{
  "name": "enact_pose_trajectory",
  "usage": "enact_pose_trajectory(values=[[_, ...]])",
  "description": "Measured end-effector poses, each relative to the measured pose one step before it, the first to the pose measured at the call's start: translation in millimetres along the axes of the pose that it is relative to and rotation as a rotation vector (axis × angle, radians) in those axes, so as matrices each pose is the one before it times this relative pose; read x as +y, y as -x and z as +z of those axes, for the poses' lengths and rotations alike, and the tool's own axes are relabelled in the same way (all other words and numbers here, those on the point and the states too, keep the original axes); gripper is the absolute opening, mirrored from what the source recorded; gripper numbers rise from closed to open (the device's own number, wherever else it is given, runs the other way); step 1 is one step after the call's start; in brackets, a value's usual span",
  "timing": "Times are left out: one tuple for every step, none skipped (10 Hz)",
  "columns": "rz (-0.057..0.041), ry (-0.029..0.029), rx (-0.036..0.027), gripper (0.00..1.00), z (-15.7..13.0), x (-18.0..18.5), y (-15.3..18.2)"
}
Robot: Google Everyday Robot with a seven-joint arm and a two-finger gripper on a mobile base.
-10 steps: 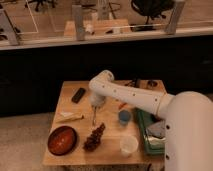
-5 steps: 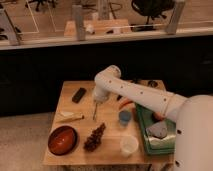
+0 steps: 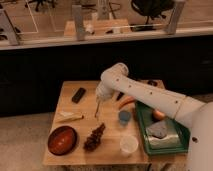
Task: Place fork in table surface
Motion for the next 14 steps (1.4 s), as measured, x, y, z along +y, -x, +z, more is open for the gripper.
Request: enact_pose_trajectory(values=[[-0.00426,-0.00733,-0.01259,0.00,6.07,-3.54,1.79],[-0.00965,-0.00849,-0.01740,0.00,9.30,-7.77,1.98],[-0.01253,-0.00557,-0.01894,0.00,10.97,-8.84,2.41],[-0.01597,-0.00193,-0.01736,0.00,11.19,-9.20,2.91],[-0.01828,0.00223,-0.01396,0.00,11.52,-7.09,3.12],[-0.01367,0.00172,-0.01863,0.00,15.10,-2.10,3.65],[-0.00695,0.00526,-0.01700,0.00,14.49,1.89,3.40],[-0.01493,0.01010,-0.01964,0.00,16.24,-0.98,4.97],[-0.01181,0.00976,-0.00934,0.02,7.64,-2.14,2.68],[-0.01435,0.01377,-0.00447,0.09,4.85,-1.35,3.04],[-0.00537,0.00997,-0.00265,0.16,2.97,0.95,1.91],[-0.00211,0.02054,0.00235,0.31,3.34,2.09,3.13],[0.00194,0.01581,0.00912,0.41,-4.14,1.05,0.29],[0.00351,0.01123,0.00321,0.49,-3.74,4.60,0.16]])
